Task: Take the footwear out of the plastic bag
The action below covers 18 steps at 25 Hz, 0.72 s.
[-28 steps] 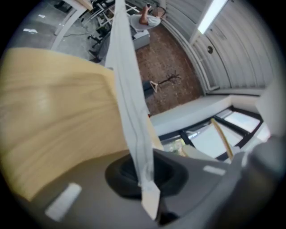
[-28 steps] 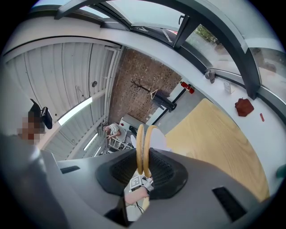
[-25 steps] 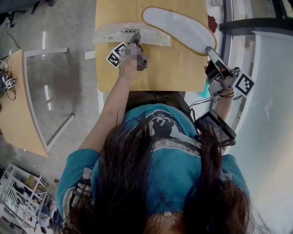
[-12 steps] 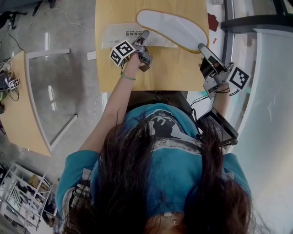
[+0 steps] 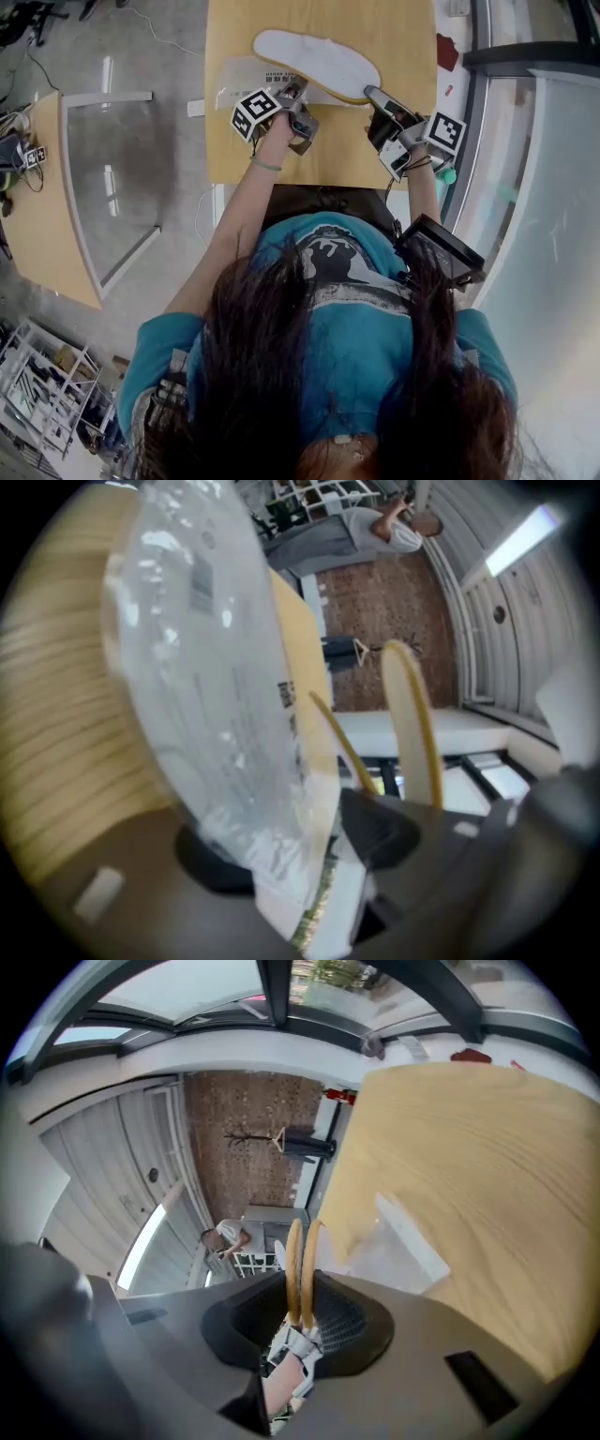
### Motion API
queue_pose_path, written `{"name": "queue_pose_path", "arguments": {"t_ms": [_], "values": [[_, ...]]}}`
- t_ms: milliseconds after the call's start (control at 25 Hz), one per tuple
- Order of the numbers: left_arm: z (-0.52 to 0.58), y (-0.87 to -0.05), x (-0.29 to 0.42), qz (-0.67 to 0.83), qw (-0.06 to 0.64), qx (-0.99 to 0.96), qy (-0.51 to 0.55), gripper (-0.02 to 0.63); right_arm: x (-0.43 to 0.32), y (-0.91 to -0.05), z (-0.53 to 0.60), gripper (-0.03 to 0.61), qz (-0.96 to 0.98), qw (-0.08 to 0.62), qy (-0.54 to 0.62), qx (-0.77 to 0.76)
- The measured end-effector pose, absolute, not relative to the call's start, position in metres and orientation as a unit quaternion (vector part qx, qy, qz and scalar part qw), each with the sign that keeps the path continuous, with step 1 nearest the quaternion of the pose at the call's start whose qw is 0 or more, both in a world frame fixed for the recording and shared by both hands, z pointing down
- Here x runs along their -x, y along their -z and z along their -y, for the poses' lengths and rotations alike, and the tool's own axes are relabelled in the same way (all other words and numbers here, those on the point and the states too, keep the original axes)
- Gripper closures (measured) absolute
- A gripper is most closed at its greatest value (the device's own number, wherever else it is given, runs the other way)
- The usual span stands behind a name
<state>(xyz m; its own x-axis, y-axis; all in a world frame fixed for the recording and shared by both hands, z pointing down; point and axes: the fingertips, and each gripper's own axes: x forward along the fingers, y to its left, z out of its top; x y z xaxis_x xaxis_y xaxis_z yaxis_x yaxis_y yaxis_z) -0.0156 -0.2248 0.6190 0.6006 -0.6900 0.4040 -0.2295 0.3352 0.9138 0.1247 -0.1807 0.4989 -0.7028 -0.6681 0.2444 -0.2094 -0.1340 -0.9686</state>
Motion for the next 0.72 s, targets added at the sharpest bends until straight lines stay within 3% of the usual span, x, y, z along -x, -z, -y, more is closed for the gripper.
{"name": "queue_pose_path", "arguments": {"t_ms": [200, 480, 600, 720], "values": [[0.218, -0.627, 0.028, 0.428, 0.714, -0.525, 0.178, 0.38, -0.12, -0.565, 0.158, 0.495, -0.549, 0.171, 0.729, 0.372], [0.213, -0.624, 0.061, 0.427, 0.721, -0.508, 0.201, 0.377, -0.099, -0.605, 0.137, 0.495, -0.537, 0.094, 0.728, 0.416], [0.211, -0.617, 0.053, 0.411, 0.724, -0.523, 0.185, 0.297, -0.106, -0.616, 0.135, 0.495, -0.56, 0.032, 0.7, 0.443], [0.199, -0.611, 0.047, 0.403, 0.725, -0.542, 0.135, 0.262, -0.113, -0.621, 0.136, 0.495, -0.556, 0.026, 0.695, 0.456]]}}
